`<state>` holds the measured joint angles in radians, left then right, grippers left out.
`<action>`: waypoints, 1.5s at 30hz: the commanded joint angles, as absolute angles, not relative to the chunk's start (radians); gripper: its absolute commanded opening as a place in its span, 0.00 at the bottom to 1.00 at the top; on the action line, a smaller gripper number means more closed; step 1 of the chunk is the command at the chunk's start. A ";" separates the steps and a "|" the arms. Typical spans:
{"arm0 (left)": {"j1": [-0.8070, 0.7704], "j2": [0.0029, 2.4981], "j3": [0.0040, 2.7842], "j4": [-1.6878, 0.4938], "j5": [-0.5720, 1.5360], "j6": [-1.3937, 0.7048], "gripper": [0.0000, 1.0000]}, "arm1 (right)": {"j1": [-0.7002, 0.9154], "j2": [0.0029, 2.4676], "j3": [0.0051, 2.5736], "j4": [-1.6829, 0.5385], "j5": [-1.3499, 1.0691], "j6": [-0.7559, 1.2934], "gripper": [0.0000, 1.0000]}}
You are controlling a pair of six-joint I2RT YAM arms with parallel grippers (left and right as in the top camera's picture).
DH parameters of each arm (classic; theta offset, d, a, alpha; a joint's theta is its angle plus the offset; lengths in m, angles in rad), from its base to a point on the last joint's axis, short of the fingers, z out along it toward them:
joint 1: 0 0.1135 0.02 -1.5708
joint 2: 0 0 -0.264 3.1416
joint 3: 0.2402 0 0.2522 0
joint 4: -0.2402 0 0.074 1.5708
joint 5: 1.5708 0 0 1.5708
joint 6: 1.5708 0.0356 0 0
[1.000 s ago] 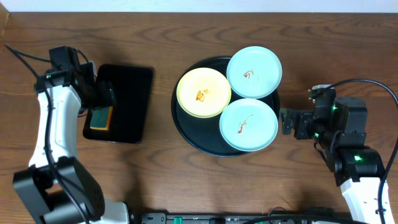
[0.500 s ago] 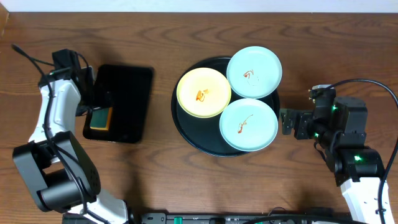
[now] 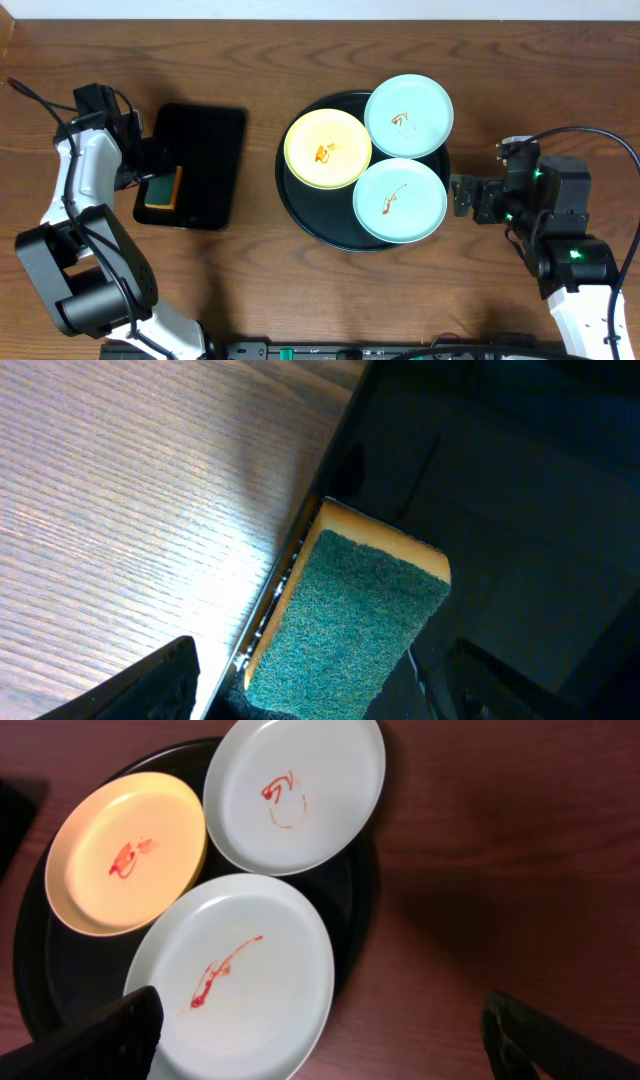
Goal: Clean dirty plates on tray and stack at the side
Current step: 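Move the left gripper over the sponge on the black tray, then lower the left gripper and grasp the green-yellow sponge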
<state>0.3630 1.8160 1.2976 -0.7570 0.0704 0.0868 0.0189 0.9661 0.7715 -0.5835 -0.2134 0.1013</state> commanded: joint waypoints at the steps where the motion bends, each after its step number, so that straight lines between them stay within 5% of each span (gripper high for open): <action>1: 0.361 1.826 1.273 -0.757 0.092 0.101 0.79 | 0.011 0.964 0.792 -0.584 -0.217 0.088 0.99; 45: 0.352 1.904 1.247 -0.746 0.150 0.101 0.77 | 0.011 0.964 0.792 -0.583 -0.218 0.088 0.99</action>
